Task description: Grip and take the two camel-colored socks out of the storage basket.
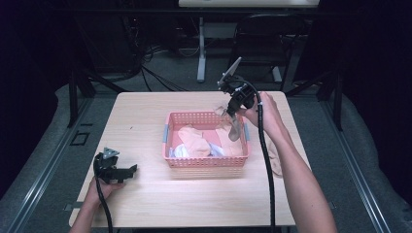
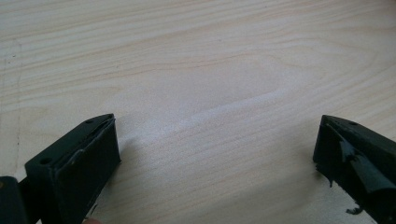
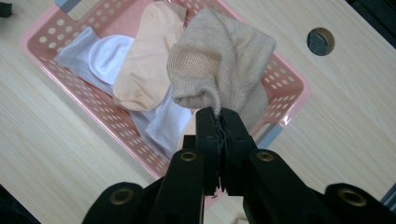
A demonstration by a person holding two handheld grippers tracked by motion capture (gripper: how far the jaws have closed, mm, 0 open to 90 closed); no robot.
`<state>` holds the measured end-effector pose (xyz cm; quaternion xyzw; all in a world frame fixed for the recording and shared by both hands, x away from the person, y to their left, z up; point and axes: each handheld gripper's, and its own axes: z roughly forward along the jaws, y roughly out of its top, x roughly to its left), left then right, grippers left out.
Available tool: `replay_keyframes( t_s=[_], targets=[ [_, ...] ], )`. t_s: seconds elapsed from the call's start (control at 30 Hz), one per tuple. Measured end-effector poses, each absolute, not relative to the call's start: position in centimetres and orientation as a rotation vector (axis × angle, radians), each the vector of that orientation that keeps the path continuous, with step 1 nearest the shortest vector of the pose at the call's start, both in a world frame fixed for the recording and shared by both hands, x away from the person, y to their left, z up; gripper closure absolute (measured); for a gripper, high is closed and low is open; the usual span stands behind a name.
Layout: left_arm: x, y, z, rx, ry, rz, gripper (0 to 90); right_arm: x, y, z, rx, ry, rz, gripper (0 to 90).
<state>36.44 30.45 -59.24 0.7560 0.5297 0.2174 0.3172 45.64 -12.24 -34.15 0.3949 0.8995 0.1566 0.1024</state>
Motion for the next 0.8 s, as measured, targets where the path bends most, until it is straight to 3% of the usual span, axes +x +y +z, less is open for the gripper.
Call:
replay_keyframes(
  t_s=[0.8],
  targets=[
    [36.5,30.4,-59.2,1.989,1.393,0.573,0.0,43.4,-25.0,-31.5,1.425,2.490,0.445,87.6]
  ],
)
